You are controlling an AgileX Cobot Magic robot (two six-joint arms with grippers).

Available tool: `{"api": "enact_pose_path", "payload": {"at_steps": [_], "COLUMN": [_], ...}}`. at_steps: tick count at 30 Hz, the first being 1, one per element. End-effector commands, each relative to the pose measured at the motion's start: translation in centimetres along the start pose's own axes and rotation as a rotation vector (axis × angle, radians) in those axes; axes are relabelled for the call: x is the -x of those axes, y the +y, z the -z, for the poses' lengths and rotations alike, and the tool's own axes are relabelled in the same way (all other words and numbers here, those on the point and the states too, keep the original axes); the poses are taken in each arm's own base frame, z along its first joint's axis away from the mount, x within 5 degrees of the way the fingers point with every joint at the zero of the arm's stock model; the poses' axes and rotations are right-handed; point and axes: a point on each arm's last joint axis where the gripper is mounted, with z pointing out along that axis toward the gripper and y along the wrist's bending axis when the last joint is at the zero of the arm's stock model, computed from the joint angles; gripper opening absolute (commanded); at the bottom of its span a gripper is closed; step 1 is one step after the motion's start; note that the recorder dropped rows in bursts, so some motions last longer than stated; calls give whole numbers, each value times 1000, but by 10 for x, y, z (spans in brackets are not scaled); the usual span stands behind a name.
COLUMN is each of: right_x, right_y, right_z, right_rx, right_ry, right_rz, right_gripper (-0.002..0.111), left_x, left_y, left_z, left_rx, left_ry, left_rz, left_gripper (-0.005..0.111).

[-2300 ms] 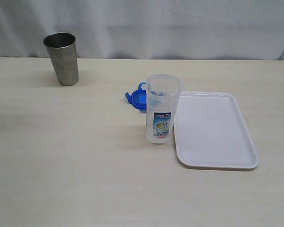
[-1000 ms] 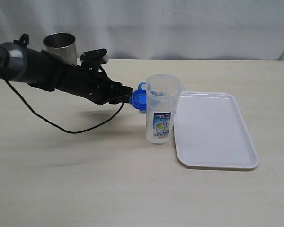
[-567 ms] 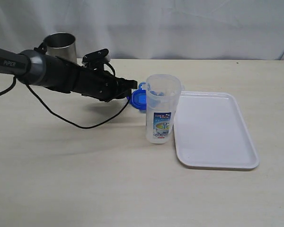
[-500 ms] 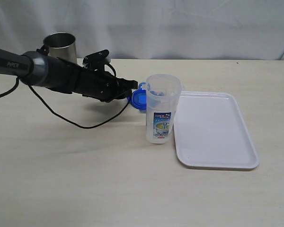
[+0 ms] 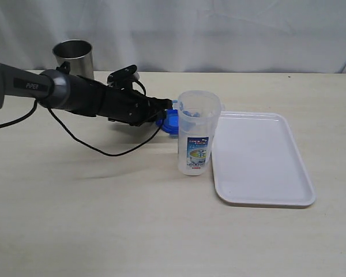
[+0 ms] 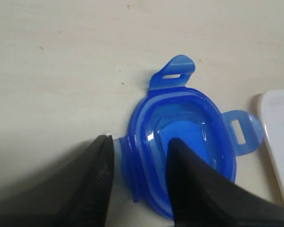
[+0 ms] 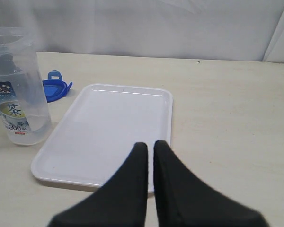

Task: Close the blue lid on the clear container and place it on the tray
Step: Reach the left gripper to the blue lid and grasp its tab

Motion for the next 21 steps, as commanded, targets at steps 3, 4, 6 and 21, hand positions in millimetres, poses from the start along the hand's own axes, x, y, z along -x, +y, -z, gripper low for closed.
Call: {"api": "enact_pose_path", "payload": {"at_steps": [3, 4, 6, 21], "right_x": [0, 0, 0, 0], "right_y": [0, 0, 0, 0], "right_z": [0, 0, 0, 0], "right_rx": [-7, -7, -7, -7], "right_ry": [-5, -5, -5, -5], "right_rz": [6, 6, 6, 6], "right_gripper": [5, 5, 5, 5], "left_x": [-1, -1, -1, 1], "left_y": [1, 1, 1, -4], "left_z": [-3, -3, -3, 2], "left_rx": [0, 0, 3, -21], "left_ry": [5, 5, 3, 13], "left_rz": [1, 1, 1, -32], "left_gripper": [34, 30, 16, 0]}}
